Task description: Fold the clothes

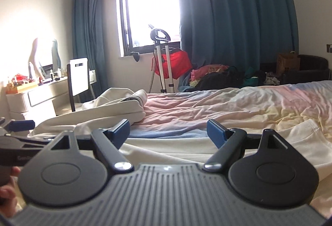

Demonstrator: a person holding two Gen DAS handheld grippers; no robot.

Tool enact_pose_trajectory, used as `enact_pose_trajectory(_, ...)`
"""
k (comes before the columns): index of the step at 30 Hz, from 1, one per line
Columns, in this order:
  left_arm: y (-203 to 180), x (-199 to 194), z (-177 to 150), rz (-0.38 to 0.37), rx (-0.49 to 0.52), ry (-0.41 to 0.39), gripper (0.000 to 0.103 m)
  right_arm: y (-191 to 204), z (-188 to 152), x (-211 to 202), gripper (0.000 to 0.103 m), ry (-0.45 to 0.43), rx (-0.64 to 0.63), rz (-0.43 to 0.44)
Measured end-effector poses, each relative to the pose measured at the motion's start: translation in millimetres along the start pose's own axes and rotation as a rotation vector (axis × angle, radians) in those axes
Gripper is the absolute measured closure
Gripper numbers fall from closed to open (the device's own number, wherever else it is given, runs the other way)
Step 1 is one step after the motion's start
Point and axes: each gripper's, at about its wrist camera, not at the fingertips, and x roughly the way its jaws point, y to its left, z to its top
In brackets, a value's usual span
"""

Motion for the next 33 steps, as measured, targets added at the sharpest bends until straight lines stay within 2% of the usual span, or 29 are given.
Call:
enact_pose_trajectory(6, -6, 55, 2, -0.059, 0.040, 0.085, 0.000, -22, -2, 4, 0.020, 0.048, 0.071, -0.139)
enact_pose_trajectory(8, -15, 90, 11, -0.042, 0.090, 0.098, 0.000, -32, -7, 10, 0.020, 0.072, 0.098, -0.177)
enact_pose_trajectory(14, -47, 240, 61, 0.171, 0.252, 0.054, 0.000, -54, -24, 47, 0.020, 0.119, 0.115, -0.276)
enact_pose_trajectory(19, -52, 365, 93, 0.367, 0.300, 0.111, 0.000, -71, -38, 92, 0.020, 0.140, 0.114, -0.339)
enact_pose_trajectory(22, -49, 425, 101, 0.436, 0.309, 0.174, 0.003, -81, -48, 116, 0.020, 0.166, 0.125, -0.355)
enact_pose_trajectory(23, -48, 446, 102, 0.447, 0.312, 0.214, 0.006, -84, -52, 124, 0.020, 0.177, 0.128, -0.359)
enact_pose_trajectory(25, -46, 481, 103, 0.455, 0.311, 0.303, 0.018, -87, -58, 135, 0.021, 0.187, 0.131, -0.359)
enact_pose_trajectory(26, -45, 493, 103, 0.460, 0.301, 0.340, 0.031, -88, -61, 140, 0.021, 0.189, 0.128, -0.361)
enact_pose_trajectory(27, -42, 500, 103, 0.455, 0.283, 0.364, 0.037, -89, -63, 144, 0.021, 0.195, 0.128, -0.364)
enact_pose_trajectory(28, -40, 506, 103, 0.449, 0.269, 0.377, 0.042, -89, -66, 147, 0.021, 0.202, 0.129, -0.366)
enact_pose_trajectory(30, -36, 507, 108, 0.417, 0.250, 0.369, 0.072, -91, -68, 150, 0.021, 0.204, 0.136, -0.371)
enact_pose_trajectory(33, -24, 488, 124, 0.296, 0.159, 0.352, 0.088, -92, -69, 150, 0.021, 0.200, 0.139, -0.380)
